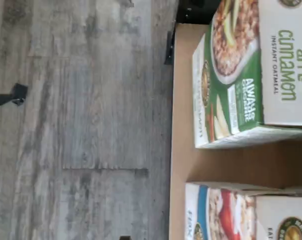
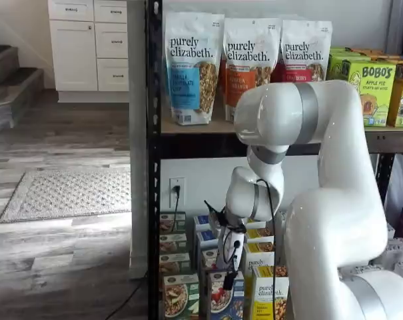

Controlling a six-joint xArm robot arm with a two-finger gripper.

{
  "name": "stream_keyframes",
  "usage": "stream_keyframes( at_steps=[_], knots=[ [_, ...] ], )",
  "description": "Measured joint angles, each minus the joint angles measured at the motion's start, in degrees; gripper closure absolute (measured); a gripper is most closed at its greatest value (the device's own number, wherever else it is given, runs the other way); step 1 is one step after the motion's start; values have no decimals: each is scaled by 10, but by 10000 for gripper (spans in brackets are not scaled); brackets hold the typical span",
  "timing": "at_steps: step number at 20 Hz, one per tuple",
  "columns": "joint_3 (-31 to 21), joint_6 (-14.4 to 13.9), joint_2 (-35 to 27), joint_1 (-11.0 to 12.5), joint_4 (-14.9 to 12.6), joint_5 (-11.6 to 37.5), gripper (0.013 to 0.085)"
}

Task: Pick up the blue and white box that is on the bottom shelf, the second box from the left

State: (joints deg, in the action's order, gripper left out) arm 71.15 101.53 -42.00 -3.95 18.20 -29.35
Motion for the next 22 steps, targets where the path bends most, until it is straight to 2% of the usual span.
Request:
stream_keyframes(
  at_steps=[4, 22],
  knots=[
    [13, 0, -14, 3, -3, 8, 130],
    [120, 9, -98, 28, -18, -20, 130]
  ],
)
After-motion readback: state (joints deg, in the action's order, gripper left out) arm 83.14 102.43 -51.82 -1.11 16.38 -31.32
